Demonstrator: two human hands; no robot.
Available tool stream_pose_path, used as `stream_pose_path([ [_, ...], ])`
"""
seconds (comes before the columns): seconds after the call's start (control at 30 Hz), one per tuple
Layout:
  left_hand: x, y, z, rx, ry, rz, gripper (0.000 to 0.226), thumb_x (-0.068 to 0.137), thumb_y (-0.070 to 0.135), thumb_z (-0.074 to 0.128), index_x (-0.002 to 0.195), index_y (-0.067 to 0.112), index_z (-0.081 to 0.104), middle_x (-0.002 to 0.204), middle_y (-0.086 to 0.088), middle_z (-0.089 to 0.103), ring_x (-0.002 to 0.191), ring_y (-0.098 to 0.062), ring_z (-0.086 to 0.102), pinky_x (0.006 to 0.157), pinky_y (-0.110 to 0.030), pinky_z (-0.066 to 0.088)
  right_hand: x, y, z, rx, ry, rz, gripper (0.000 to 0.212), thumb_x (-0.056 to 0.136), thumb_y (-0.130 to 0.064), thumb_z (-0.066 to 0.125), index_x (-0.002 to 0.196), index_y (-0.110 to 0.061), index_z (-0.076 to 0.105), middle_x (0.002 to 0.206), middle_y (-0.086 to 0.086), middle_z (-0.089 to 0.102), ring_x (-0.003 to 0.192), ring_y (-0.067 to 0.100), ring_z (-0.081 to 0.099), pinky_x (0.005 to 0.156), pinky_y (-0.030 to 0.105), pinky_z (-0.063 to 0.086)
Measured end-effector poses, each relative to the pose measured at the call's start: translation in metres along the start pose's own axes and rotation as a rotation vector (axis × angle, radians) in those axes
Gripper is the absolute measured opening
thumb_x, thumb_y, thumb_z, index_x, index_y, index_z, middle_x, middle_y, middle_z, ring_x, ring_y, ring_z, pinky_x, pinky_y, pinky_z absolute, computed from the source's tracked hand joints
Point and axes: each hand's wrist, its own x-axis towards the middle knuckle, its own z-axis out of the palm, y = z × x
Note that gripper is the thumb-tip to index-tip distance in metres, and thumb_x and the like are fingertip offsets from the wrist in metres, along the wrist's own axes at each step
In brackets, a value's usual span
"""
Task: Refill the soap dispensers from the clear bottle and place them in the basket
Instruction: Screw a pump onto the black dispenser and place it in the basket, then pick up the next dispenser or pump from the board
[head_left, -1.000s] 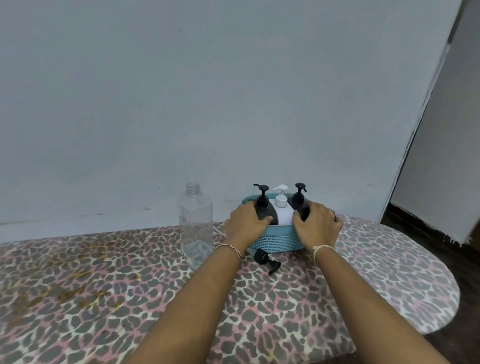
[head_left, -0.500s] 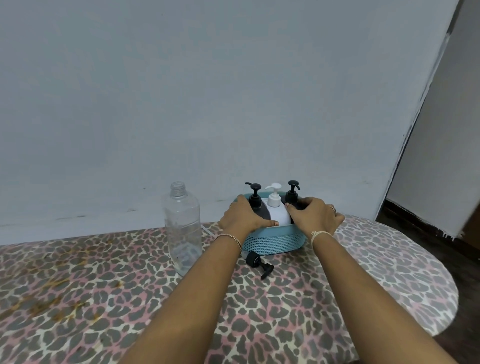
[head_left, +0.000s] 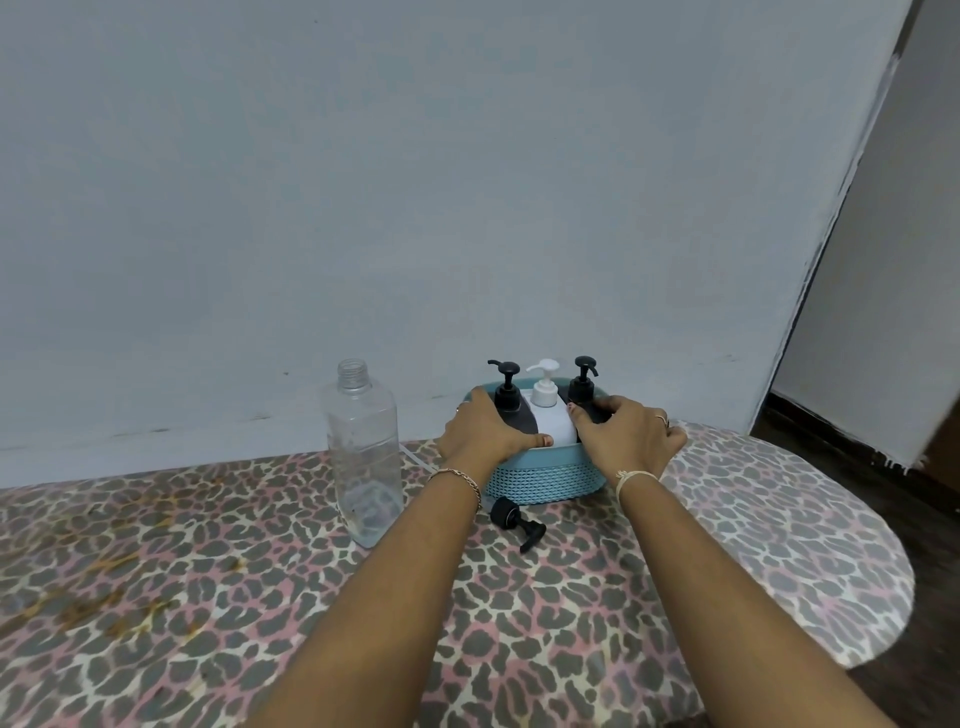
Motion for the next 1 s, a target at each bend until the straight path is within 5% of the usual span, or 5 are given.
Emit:
stream_pose_path([
  [0.33, -0.031, -0.022, 0.003, -0.122, 0.103, 0.226, 0.075, 0.090, 0.053, 0.051, 0.147, 0.011, 0.025, 0.152, -0.010, 0.029, 0.139, -0.026, 0.030, 0.113, -0.043, 0.030, -0.015, 0.016, 0.005, 0.251, -0.126, -0.004, 0.047, 0.091, -0.048, 0.054, 0.134, -0.031, 0.053, 0.139, 0.003, 0.043, 0.130, 0.028, 0.037, 0.108, 0.046, 0.027],
  [0.53, -0.081, -0.043, -0.003, -0.095, 0.128, 0.172, 0.077, 0.095, 0.034, 0.053, 0.150, 0.004, 0.008, 0.158, -0.013, 0.015, 0.145, -0.025, 0.017, 0.118, -0.037, 0.018, -0.075, 0.022, 0.005, 0.508, 0.058, 0.129, 0.026, 0.088, -0.033, 0.059, 0.102, -0.017, 0.043, 0.102, -0.001, 0.049, 0.096, 0.024, 0.054, 0.084, 0.042, 0.045],
  [0.67, -0.111, -0.063, 0.001, 0.055, 0.091, 0.066, 0.069, 0.092, 0.031, 0.059, 0.144, 0.002, 0.022, 0.146, -0.015, 0.036, 0.133, -0.030, 0.037, 0.109, -0.038, 0.033, -0.106, 0.022, 0.015, 0.367, -0.158, 0.107, 0.020, 0.082, -0.043, 0.055, 0.086, -0.025, 0.047, 0.086, -0.006, 0.058, 0.087, 0.021, 0.058, 0.087, 0.045, 0.045],
  [0.77, -0.123, -0.076, 0.003, 0.237, 0.002, 0.029, 0.053, 0.090, 0.037, 0.060, 0.128, 0.007, 0.039, 0.133, -0.013, 0.047, 0.122, -0.029, 0.044, 0.102, -0.040, 0.041, -0.118, 0.015, 0.024, 0.208, -0.283, 0.017, 0.037, 0.074, -0.058, 0.054, 0.096, -0.028, 0.058, 0.105, -0.009, 0.061, 0.104, 0.018, 0.056, 0.101, 0.047, 0.035],
  [1.0, -0.128, -0.093, 0.000, 0.400, -0.100, 0.120, 0.059, 0.092, 0.046, 0.051, 0.139, 0.013, 0.041, 0.148, -0.007, 0.037, 0.133, -0.027, 0.035, 0.108, -0.041, 0.036, -0.125, 0.000, 0.038, -0.065, -0.325, -0.078, 0.056, 0.072, -0.069, 0.060, 0.111, -0.029, 0.063, 0.115, -0.002, 0.062, 0.113, 0.023, 0.053, 0.092, 0.043, 0.029],
])
